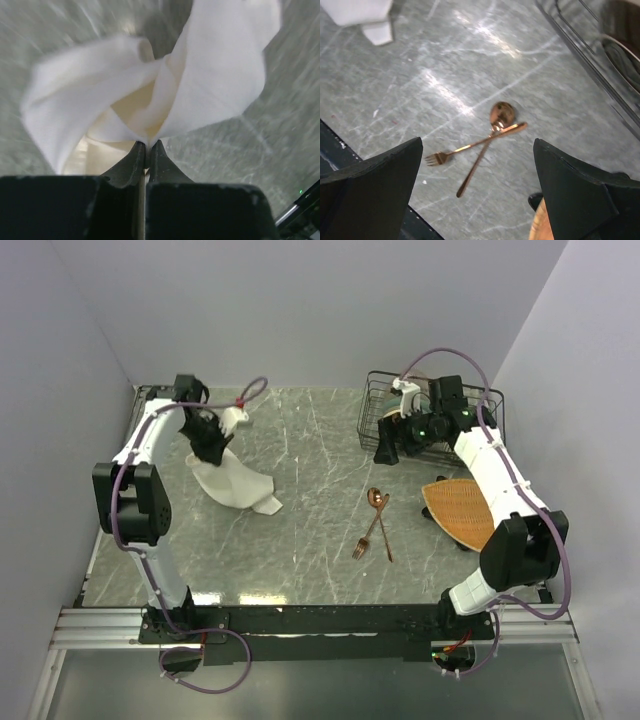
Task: Fold the napkin into a case and place the utensils inside
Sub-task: Pick up the crumpled napkin from the center of the board, then flatten out the crumpled napkin at the center of the board.
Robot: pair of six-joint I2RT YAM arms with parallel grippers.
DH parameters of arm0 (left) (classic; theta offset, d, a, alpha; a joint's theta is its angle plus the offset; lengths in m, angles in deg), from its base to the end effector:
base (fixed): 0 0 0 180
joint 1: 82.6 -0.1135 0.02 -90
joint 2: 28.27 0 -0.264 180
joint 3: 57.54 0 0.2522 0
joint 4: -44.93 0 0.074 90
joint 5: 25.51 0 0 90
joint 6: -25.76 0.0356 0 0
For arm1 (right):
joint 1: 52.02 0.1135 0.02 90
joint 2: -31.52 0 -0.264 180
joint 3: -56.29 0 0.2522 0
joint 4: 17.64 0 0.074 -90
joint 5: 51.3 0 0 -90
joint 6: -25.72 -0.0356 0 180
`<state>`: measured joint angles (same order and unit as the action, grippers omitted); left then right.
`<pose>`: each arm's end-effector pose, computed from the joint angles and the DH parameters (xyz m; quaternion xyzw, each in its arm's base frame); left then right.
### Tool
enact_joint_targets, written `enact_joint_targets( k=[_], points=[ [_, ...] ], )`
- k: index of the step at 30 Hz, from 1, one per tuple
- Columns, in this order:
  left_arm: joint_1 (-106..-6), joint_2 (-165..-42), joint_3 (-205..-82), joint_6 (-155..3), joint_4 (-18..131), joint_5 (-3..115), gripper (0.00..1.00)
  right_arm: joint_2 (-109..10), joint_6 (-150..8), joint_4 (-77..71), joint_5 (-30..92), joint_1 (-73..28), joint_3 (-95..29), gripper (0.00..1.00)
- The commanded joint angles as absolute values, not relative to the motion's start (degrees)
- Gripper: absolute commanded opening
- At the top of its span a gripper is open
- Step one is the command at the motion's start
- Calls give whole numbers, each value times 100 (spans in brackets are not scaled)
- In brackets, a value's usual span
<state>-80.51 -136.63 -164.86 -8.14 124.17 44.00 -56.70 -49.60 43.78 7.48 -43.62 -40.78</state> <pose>0.3727 -0.0261 0.2537 0.4900 0.8495 -0.1200 0.1547 0.3183 0.0657 0.3332 -0.2671 0.8765 0.2376 0.3225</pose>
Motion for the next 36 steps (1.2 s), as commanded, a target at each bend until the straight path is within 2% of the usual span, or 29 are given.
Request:
enact_joint_targets(
  k=[1,11,22,36],
  points=[
    [-7953,-13121,-17553,-1316,13058,3006,1,-5725,-5047,3912,302,-4008,-4474,100],
    [-7724,-11925,-17150,-1827,12699,2223,1,-5944,-5575,1943,-146,-2620,-4404,100],
    [-7733,-11362,-17238,-2785,12155,1827,1,-6419,-6645,1012,-1165,-1854,-4475,100],
    [-7724,-11037,-16895,-2635,12128,1545,6,-7139,-7385,368,-1298,-1115,-5177,100]
  ],
)
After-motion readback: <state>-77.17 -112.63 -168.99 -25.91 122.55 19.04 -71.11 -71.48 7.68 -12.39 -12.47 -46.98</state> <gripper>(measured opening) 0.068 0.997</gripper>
